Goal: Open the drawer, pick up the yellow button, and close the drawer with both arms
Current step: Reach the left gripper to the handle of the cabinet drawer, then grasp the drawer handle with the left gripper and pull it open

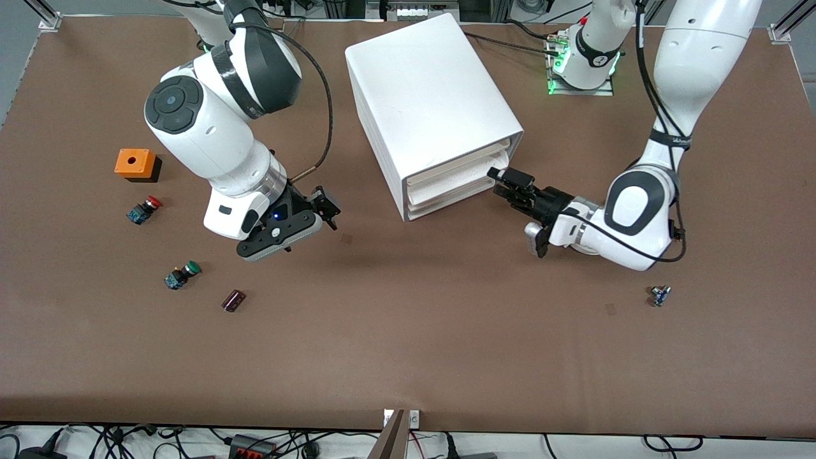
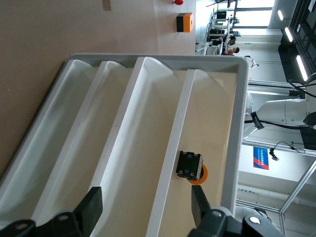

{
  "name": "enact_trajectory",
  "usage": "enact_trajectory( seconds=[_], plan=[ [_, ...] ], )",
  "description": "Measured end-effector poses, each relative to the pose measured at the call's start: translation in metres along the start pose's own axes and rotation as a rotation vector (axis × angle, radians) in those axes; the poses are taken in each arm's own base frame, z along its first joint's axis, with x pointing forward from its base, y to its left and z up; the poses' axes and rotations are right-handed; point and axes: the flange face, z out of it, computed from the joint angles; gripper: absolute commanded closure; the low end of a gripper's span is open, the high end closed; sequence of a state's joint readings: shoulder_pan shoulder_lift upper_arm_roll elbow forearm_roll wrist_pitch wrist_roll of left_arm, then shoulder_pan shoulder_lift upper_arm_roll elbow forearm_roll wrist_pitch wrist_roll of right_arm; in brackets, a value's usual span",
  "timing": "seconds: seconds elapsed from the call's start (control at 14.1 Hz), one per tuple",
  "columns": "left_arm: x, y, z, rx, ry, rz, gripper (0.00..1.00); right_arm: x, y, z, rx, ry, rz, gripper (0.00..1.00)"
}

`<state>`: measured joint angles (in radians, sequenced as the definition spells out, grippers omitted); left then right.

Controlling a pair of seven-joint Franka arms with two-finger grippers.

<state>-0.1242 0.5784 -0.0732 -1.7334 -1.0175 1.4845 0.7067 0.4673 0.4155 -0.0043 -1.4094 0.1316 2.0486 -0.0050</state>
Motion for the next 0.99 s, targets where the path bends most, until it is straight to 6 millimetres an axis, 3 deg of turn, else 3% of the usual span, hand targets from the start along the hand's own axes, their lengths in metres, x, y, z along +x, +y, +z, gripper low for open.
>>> enact_trajectory(
  seconds=[0.35,0.43,0.5,0.64,0.99],
  plan=[
    [-0.012,-0.003,0.044,-0.046,-0.063,-0.026,0.41,0.0,0.0,0.0,0.0,0.0,0.001,0.0],
    [-0.014,0.0,0.048,-0.047,-0.069,-0.025,0.52,0.0,0.0,0.0,0.001,0.0,0.01,0.0],
    [-0.017,0.003,0.051,-0.047,-0.073,-0.024,0.7,0.0,0.0,0.0,0.001,0.0,0.023,0.0],
    [-0.02,0.011,0.048,-0.039,-0.065,-0.017,0.91,0.0,-0.001,0.004,0.001,-0.005,0.038,0.0],
    [-0.02,0.012,0.047,-0.023,-0.05,0.013,0.99,0.0,-0.002,0.01,0.001,-0.013,0.04,0.0]
  ],
)
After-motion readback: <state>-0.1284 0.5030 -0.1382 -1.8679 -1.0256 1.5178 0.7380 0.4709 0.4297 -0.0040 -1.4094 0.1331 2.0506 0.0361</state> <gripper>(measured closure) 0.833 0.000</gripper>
